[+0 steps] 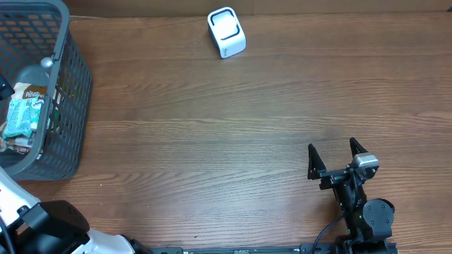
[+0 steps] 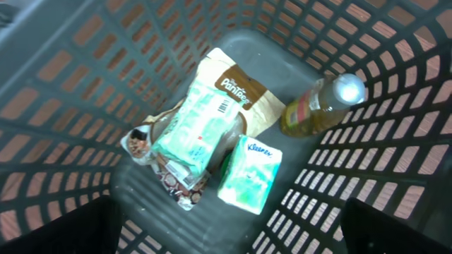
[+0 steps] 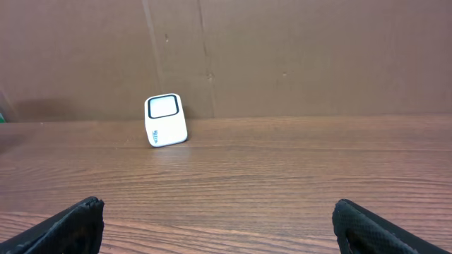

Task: Scan the item barcode
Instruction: 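Grasp the green Kleenex tissue pack in the basket with the left gripper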

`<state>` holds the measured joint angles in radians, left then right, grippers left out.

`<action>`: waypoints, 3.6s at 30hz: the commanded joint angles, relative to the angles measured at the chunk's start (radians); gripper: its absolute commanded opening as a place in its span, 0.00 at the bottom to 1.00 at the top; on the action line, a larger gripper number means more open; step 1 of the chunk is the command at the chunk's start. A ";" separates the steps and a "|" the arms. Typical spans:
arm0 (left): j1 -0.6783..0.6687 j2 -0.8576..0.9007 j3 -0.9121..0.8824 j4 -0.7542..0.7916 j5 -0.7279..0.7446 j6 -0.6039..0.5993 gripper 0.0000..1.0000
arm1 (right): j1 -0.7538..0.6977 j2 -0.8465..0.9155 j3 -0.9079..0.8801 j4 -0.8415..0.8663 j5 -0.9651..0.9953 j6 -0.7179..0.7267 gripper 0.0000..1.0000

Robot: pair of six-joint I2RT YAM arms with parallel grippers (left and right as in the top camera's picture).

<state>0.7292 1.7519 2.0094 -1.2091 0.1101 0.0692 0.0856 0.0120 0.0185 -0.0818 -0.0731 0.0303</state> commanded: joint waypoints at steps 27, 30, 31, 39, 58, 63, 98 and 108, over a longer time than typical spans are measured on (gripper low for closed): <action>-0.003 0.029 -0.146 0.045 0.075 0.089 0.99 | -0.003 -0.009 -0.010 0.004 0.009 0.007 1.00; -0.003 0.030 -0.195 0.080 0.113 0.102 1.00 | -0.003 -0.009 -0.010 0.004 0.009 0.007 1.00; -0.003 0.034 -0.208 0.093 0.123 0.104 1.00 | -0.003 -0.009 -0.010 0.004 0.009 0.007 1.00; -0.004 0.133 -0.217 0.126 0.151 0.116 1.00 | -0.003 -0.009 -0.010 0.004 0.009 0.007 1.00; -0.068 0.298 -0.217 0.148 0.150 0.223 1.00 | -0.003 -0.009 -0.010 0.004 0.009 0.007 1.00; -0.072 0.298 -0.219 0.147 0.119 0.222 1.00 | -0.003 -0.009 -0.010 0.004 0.009 0.007 1.00; -0.083 0.303 -0.355 0.248 0.071 0.223 0.99 | -0.003 -0.009 -0.010 0.004 0.009 0.007 1.00; -0.083 0.303 -0.372 0.273 0.066 0.223 1.00 | -0.003 -0.009 -0.010 0.004 0.009 0.007 1.00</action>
<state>0.6540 2.0373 1.6543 -0.9409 0.1707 0.2695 0.0856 0.0120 0.0185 -0.0818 -0.0731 0.0303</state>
